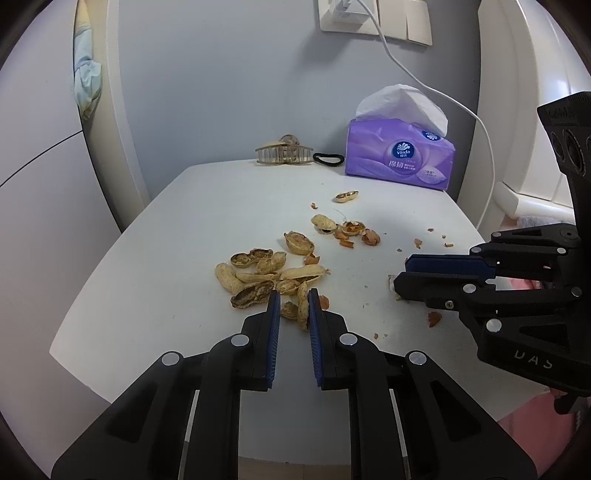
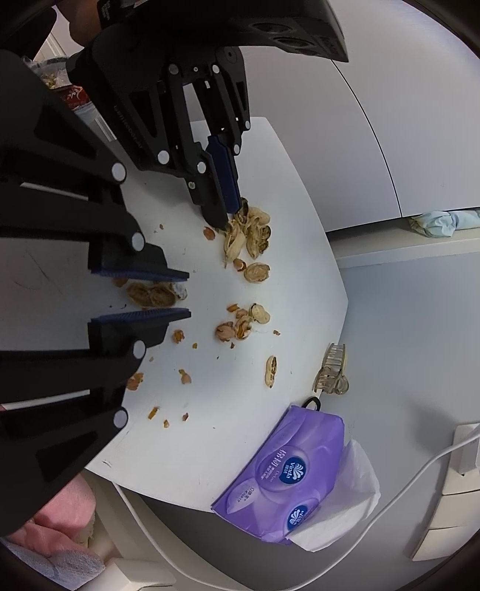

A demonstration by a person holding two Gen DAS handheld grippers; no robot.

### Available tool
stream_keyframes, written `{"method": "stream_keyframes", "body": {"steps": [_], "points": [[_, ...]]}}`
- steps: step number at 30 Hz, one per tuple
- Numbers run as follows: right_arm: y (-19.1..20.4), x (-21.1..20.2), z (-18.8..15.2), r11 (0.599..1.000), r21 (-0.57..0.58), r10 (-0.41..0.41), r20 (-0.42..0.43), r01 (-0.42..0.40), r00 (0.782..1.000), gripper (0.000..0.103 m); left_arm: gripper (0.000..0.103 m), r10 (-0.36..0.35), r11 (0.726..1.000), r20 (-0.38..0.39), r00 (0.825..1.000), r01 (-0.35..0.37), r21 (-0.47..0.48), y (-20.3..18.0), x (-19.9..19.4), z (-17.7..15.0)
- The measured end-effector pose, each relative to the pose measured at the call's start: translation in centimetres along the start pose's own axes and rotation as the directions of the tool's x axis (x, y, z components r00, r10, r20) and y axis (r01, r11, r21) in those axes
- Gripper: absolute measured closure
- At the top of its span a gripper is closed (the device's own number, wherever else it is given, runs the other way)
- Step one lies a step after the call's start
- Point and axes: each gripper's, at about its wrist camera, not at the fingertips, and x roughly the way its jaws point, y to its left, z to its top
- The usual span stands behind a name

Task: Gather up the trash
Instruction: 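Lower the left tool onto the peanut shells and close its fingers, then carry the held peanut shell with the left tool over the trash bin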

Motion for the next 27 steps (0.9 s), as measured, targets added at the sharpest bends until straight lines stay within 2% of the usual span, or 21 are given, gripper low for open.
{"method": "stream_keyframes", "body": {"steps": [12, 27], "points": [[-0.6, -0.9, 0.2, 1.000, 0.020, 0.001, 0.005, -0.001, 1.000, 0.089, 0.092, 0.004, 1.000, 0.004, 1.000, -0.004, -0.015, 0.1, -0.6, 0.3], [0.9, -4.7, 2.4, 1.000, 0.001, 0.027, 0.074, -0.027, 0.997, 0.089, 0.092, 0.041, 0.999, 0.046, 0.998, -0.040, -0.037, 0.1, -4.8, 1.7]]}}
